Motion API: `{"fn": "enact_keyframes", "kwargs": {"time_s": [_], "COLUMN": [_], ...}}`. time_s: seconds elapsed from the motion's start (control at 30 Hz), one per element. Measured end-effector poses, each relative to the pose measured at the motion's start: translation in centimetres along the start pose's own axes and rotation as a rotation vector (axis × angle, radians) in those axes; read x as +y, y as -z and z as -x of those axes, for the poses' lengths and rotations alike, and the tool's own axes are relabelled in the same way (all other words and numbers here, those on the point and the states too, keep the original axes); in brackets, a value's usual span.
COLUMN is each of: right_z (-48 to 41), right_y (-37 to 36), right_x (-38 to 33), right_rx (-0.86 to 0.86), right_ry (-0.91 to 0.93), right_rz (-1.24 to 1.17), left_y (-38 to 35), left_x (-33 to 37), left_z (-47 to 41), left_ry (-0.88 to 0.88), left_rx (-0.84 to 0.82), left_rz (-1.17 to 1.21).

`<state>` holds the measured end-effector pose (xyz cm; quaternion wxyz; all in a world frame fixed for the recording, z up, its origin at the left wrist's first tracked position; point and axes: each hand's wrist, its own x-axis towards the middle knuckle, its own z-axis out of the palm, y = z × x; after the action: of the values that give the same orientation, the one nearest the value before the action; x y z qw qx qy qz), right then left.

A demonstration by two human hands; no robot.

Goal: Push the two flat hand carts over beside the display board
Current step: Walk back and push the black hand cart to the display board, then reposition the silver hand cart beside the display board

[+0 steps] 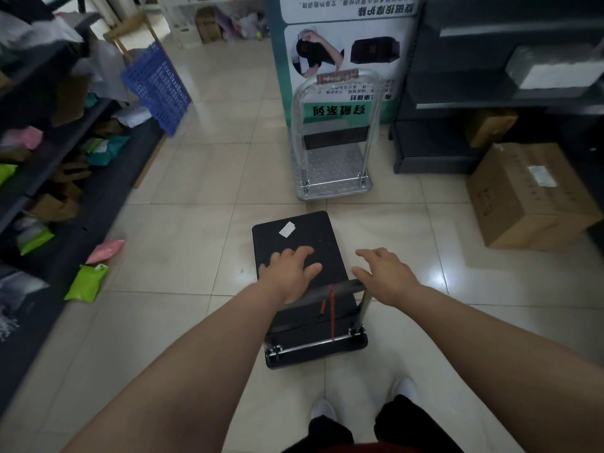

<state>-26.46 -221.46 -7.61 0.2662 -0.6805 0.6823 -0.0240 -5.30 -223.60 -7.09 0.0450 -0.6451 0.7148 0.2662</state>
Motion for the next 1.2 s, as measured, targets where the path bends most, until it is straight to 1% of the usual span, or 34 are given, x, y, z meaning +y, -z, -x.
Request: {"fn": "enact_keyframes", "kwargs": {"time_s": [0.17,0.3,0.4,0.53,0.63,0.73,0.8,0.9,1.03,1.2], "right_z": [-1.0,-2.6,-4.4,-6.5,-8.1,-10.4,-11.8,-14.2,-17.7,-24.9], "right_y": [2.3,4.5,6.7,10.5,13.6,16.4,17.5,18.3,19.3,21.6], "right_x": [4.0,8.5,12.5,18.4,22.1,24.4,24.8,24.7,23.6,22.5], "right_rx": [-0.039,-0.057,-0.102,-0.129,-0.120,-0.109,-0.111,-0.110,-0.134,-0.091], "right_ry": [-0.066,-0.073,-0.080,-0.072,-0.074,-0.057,-0.021,0.035,0.121,0.202], "right_rz": [0.022,0.059,0.054,0.071,0.110,0.146,0.160,0.173,0.196,0.229], "left_y": [1.0,0.8,0.4,-0.5,-0.7,-0.3,0.1,1.0,3.0,5.7], "left_x": [4.4,8.4,11.9,17.3,21.6,25.2,26.7,27.3,25.9,22.4], "left_z": [-3.5,-6.6,-9.4,-12.9,-15.0,-17.0,-18.0,-19.4,-22.1,-28.7], "left_ry": [-0.024,-0.032,-0.011,0.032,0.000,-0.045,-0.050,-0.015,0.049,0.138], "left_rx": [-0.047,-0.061,-0.075,-0.134,-0.140,-0.107,-0.128,-0.170,-0.142,-0.113], "left_rz": [-0.068,-0.094,-0.092,-0.088,-0.097,-0.117,-0.158,-0.200,-0.136,-0.083]}}
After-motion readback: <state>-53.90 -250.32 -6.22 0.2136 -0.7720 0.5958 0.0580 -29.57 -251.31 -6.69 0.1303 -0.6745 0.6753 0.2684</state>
